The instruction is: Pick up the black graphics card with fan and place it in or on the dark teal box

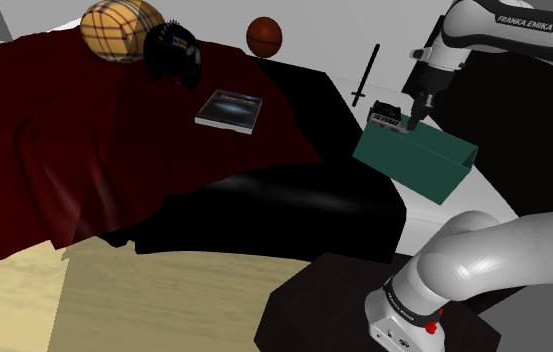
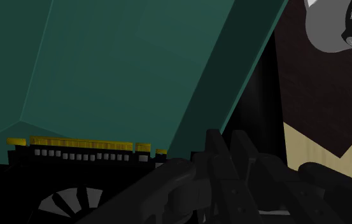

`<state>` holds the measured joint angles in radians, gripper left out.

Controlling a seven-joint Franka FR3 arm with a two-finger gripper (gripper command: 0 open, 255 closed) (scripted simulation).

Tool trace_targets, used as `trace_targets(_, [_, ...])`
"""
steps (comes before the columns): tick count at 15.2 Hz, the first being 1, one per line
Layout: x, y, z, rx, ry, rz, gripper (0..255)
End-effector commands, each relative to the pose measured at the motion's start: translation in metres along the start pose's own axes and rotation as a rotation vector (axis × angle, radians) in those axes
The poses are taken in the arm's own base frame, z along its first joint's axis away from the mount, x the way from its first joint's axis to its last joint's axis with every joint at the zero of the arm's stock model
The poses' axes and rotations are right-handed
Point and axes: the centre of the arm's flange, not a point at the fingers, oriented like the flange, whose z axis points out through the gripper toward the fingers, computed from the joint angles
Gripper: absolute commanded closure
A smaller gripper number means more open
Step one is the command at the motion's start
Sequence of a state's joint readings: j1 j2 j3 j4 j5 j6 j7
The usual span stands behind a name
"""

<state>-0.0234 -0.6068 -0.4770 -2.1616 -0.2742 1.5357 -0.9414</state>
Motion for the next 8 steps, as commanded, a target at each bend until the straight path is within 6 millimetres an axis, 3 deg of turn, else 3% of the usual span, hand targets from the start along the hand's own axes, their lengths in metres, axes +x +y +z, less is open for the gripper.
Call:
trace_targets(1, [0.0009,0.0009,0.0053,0.01,-0.008,0.0,255])
trace_targets(2, [0.0009,0.0009,0.0053,0.01,-0.008,0.0,255])
trace_targets(3, [0.0012,0.0013,0.0058,0.01,-0.008,0.0,0])
trace_targets(8, [0.0009,0.0009,0.0053,0.01,-0.008,0.0,0])
